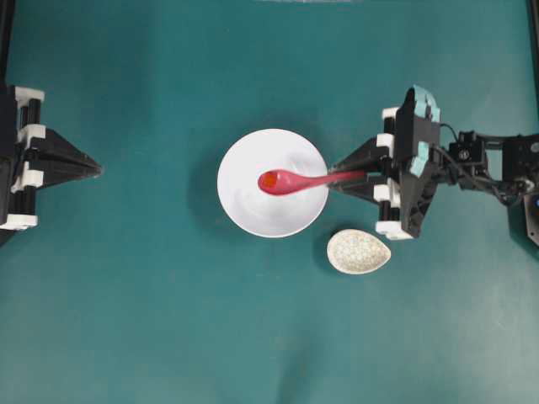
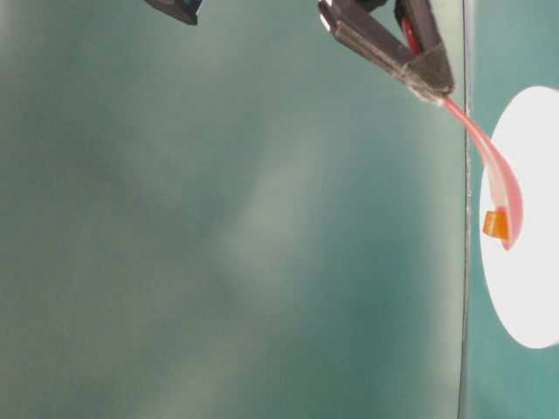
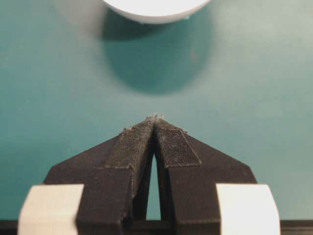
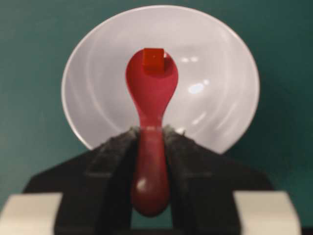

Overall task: Grip the spoon and scoop the red block from the bowl with right arm.
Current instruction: 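Raise the spoon with the red cube toward the bowl's right side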

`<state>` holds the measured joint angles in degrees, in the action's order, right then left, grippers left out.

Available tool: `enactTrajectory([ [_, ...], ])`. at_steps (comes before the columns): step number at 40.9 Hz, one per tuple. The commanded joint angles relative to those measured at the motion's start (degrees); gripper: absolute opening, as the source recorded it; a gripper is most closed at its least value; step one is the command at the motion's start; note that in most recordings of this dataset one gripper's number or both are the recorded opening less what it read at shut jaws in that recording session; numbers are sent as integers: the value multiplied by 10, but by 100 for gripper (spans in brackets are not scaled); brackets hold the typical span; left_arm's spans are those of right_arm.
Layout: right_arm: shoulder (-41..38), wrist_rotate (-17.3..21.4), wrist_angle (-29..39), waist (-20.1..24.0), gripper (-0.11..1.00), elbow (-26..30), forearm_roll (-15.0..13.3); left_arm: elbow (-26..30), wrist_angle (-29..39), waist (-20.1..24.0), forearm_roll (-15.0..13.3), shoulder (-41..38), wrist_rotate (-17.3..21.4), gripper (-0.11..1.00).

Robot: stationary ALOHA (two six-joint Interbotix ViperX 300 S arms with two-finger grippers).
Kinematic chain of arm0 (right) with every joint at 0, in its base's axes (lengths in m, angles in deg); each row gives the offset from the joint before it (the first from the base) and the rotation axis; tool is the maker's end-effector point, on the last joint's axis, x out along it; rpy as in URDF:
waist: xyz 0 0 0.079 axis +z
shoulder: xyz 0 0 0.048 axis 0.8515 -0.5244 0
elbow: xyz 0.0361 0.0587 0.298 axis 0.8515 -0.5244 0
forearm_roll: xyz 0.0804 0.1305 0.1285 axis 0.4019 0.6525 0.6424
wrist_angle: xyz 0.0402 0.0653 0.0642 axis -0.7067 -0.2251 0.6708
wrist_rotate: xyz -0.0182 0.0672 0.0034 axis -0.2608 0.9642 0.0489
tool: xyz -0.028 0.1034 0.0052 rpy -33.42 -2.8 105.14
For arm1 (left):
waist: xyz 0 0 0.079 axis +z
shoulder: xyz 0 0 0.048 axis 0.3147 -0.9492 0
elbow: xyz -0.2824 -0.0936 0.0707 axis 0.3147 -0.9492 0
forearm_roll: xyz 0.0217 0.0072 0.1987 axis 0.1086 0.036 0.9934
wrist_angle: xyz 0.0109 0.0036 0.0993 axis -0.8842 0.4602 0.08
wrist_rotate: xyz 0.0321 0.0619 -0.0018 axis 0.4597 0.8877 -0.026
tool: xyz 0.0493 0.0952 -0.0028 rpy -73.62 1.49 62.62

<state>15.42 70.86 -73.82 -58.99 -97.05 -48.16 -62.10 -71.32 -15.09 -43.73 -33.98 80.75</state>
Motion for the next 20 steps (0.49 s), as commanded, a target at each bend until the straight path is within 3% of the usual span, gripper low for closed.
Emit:
enactTrajectory([
  [1,4,2,-7,4,24,14,1,18,-3,1,2,-2,1,-1],
  [20,4,1,-49,4,24,13,0,17,-3,1,2,-3,1,-1],
])
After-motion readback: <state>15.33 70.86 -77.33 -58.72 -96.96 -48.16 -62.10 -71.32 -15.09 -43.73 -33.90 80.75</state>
